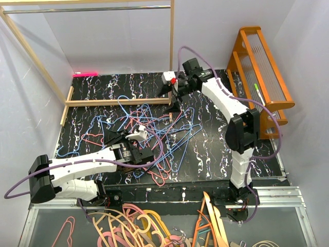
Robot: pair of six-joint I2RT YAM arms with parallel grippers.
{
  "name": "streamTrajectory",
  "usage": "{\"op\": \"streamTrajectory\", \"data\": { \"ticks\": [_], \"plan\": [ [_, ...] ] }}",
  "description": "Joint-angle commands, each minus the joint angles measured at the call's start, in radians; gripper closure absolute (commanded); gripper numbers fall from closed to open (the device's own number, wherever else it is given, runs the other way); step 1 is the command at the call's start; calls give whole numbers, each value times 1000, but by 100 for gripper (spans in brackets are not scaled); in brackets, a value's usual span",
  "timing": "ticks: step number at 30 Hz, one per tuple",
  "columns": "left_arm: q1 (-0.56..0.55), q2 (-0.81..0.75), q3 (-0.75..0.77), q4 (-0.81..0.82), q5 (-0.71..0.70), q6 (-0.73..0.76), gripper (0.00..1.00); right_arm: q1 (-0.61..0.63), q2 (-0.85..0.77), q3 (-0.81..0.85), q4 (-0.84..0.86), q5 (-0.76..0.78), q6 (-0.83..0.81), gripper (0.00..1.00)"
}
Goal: Organize the hangers
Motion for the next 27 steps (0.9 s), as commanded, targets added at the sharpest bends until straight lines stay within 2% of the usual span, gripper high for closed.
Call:
{"op": "streamTrajectory", "data": {
  "ticks": [1,4,10,12,13,15,19,20,23,25,26,27],
  "plan": [
    [-5,-3,9,-37,-156,-44,100,41,44,-13,-283,-30,-149,5],
    [-6,-4,10,-35,-156,-45,100,83,12,-104,-246,10,-155,6],
    [-6,21,29,-66,-156,-87,100,118,-49,-240,49,60,48,8],
    [-6,23,31,-70,-155,-94,100,123,-46,-244,104,60,101,13],
    [-5,22,32,-70,-156,-96,100,124,-44,-241,125,56,122,21],
    [-6,18,32,-70,-155,-98,100,125,-34,-231,150,42,155,29],
    [-6,5,33,-71,-155,-98,100,125,-17,-207,154,3,188,33],
    [-6,3,32,-71,-156,-98,100,125,-14,-203,153,-2,194,38],
    [-6,3,33,-67,-156,-98,100,126,3,-187,144,-7,206,70],
    [-5,6,33,-65,-156,-98,100,124,12,-179,132,-3,208,86],
    [-6,10,34,-64,-155,-100,100,124,12,-177,129,1,208,91],
    [-6,13,37,-64,-156,-104,92,125,13,-179,128,6,208,92]
  ]
}}
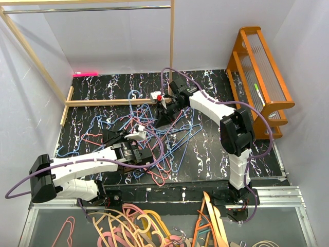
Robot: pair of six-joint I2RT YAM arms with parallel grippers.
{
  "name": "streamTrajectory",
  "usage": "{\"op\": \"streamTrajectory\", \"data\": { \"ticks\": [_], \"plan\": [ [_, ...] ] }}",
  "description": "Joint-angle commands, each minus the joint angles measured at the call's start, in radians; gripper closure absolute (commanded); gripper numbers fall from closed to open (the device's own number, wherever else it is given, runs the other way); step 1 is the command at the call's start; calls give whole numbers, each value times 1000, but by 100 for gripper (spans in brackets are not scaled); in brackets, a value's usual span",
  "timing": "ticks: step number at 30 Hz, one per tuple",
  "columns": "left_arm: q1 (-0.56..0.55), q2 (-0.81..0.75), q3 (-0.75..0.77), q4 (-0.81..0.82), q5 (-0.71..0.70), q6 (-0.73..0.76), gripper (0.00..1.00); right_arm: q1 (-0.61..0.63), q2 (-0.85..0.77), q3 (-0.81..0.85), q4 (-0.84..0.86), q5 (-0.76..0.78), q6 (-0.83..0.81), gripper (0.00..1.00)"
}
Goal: Organize the hangers
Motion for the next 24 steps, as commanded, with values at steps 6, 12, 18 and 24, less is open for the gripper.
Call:
{"op": "streamTrajectory", "data": {
  "ticks": [6,12,18,24],
  "plan": [
    [-12,46,213,-153,-89,-334,16,-7,-27,15,84,39,29,92],
    [-57,-190,443,-60,101,-402,3,-54,-69,-101,38,84,-113,92],
    [-112,-826,167,737,466,302,3,-173,-122,-160,-73,22,-306,92],
    [-399,-388,513,-164,293,-378,3,-268,-107,-81,-383,-7,-536,92]
  ]
}}
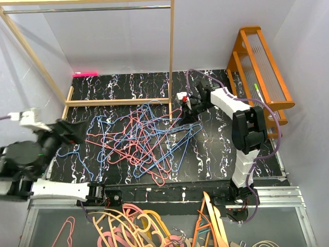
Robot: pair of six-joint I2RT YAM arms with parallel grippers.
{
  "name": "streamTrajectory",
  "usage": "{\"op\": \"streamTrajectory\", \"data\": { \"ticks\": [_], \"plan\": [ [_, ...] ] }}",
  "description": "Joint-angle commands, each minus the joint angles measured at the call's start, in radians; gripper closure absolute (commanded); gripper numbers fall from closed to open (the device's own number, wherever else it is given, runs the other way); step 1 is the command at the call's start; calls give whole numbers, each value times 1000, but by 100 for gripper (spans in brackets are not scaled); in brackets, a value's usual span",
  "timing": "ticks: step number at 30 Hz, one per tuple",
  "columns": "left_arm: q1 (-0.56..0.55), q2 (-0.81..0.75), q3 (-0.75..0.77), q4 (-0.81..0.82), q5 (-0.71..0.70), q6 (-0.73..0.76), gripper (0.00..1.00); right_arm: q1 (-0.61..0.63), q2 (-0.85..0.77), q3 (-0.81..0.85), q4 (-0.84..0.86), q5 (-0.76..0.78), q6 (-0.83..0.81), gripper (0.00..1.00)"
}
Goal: Organize the hangers
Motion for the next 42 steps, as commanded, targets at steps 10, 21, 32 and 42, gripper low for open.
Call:
{"op": "streamTrajectory", "data": {
  "ticks": [10,21,32,42],
  "plan": [
    [-103,674,467,-423,-116,-15,3,-91,-145,28,-235,-84,-196,92],
    [258,915,617,896,162,1326,3,-119,-229,-20,-236,-37,-152,92],
    [868,1215,964,466,1067,665,4,-135,-330,-111,-238,-23,-173,92],
    [1322,840,187,532,1801,396,3,-170,-297,-127,-287,-16,-344,92]
  ]
}}
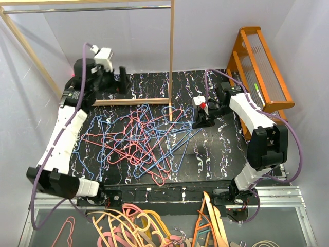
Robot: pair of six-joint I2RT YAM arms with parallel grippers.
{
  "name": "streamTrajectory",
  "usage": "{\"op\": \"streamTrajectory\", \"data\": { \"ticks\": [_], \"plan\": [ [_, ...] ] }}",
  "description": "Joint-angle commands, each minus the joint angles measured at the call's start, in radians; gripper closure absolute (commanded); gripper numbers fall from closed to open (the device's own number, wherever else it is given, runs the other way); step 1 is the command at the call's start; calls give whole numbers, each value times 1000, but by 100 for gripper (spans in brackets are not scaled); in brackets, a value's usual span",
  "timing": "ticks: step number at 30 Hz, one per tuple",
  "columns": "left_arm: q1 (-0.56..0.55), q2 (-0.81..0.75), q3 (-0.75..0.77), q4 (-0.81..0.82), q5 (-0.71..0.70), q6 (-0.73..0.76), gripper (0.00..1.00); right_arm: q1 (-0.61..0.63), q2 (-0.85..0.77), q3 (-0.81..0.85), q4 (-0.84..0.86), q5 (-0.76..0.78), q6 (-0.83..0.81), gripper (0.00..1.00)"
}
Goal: Organize the hangers
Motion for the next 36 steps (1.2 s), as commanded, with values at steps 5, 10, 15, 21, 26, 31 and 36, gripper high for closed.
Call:
{"op": "streamTrajectory", "data": {
  "ticks": [5,10,15,21,26,31,36],
  "plan": [
    [214,-306,-450,34,432,-134,3,-26,63,65,-39,-60,-104,92],
    [207,-506,-737,78,265,-114,3,-27,120,116,-46,-123,-67,92],
    [135,-786,-1007,276,40,79,5,-20,166,205,-60,-186,-7,92],
    [73,-685,-987,296,171,232,10,49,211,246,-59,-196,26,92],
    [72,-543,-934,393,348,269,13,63,229,251,-57,-192,15,92],
    [71,-391,-851,333,552,298,18,64,228,245,-56,-195,0,92],
    [71,-341,-799,232,564,362,24,63,226,228,-54,-189,-29,92]
  ]
}}
